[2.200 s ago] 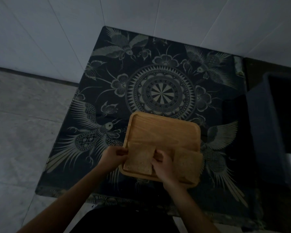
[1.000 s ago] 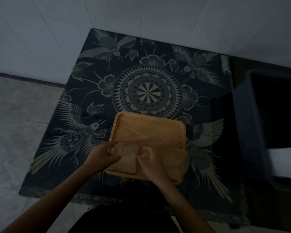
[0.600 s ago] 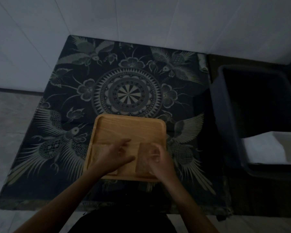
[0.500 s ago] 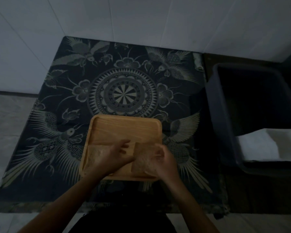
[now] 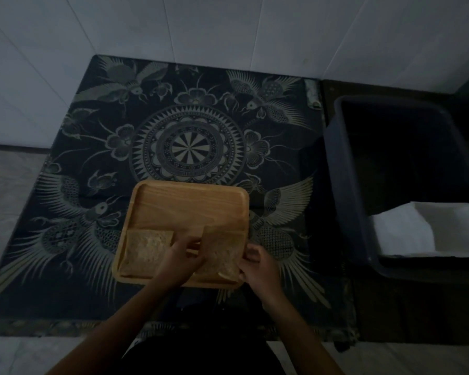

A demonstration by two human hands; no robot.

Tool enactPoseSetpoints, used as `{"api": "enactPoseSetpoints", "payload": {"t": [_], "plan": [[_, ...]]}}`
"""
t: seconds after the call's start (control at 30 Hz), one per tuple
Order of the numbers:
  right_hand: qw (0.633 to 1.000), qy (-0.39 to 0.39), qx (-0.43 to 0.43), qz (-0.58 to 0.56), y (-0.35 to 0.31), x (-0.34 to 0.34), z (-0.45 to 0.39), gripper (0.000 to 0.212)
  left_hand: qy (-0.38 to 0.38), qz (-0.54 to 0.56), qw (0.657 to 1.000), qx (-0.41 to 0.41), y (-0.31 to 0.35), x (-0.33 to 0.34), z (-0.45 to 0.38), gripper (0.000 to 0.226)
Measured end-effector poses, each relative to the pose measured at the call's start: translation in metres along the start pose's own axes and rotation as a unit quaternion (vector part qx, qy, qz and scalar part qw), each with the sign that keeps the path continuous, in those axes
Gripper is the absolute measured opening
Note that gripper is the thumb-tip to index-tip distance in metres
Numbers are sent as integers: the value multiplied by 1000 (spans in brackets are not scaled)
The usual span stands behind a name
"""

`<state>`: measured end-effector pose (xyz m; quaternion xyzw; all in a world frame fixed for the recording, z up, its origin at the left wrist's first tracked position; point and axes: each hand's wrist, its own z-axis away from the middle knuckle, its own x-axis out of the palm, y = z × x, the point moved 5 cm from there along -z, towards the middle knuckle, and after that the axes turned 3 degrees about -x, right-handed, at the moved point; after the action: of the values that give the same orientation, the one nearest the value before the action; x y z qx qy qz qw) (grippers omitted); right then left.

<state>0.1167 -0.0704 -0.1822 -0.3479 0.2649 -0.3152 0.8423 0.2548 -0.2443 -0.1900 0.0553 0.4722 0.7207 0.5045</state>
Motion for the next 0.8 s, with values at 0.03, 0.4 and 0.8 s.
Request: {"api": "enactPoseSetpoints", "payload": {"t": [0.03, 0.4, 0.8], "plan": [[1000, 0, 15, -19, 1, 0, -1, 38, 0, 3, 1000, -4, 2, 0, 1, 40], [988, -27, 93, -120, -1, -5, -2, 27, -12, 52, 998, -25, 11, -5, 8, 33], [989, -79, 28, -120, -38, 14, -3, 35, -26, 95, 995, -18, 27, -48, -2, 33]]}}
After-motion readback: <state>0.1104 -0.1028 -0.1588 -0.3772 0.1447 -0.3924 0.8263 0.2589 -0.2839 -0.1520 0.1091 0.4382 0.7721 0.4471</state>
